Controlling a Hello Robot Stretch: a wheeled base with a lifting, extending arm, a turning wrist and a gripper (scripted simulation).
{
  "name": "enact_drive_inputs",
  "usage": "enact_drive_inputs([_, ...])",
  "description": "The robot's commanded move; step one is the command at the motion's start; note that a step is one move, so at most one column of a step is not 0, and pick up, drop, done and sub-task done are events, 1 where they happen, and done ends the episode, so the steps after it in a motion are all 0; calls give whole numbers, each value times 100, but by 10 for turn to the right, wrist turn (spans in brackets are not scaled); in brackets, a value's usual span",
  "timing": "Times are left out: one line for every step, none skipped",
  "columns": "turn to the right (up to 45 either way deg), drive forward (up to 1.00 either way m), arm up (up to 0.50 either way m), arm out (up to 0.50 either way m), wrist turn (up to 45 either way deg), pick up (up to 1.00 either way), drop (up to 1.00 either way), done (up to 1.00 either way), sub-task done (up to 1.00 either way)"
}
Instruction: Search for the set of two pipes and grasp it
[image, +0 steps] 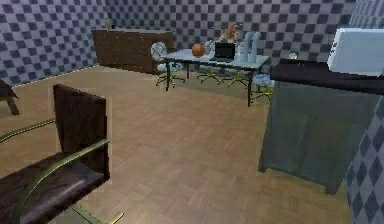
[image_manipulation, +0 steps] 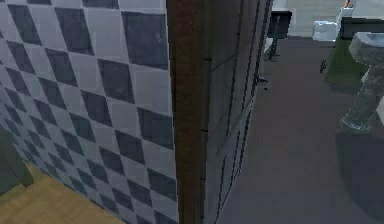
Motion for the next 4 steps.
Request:
enact_drive_inputs([120, 0, 0, 0, 0, 0, 0, 0, 0])
enact_drive_inputs([0, 15, 0, 0, 0, 0, 0, 0, 0])
enact_drive_inputs([-90, 0, 0, 0, 0, 0, 0, 0, 0])
enact_drive_inputs([0, 100, 0, 0, 0, 0, 0, 0, 0])
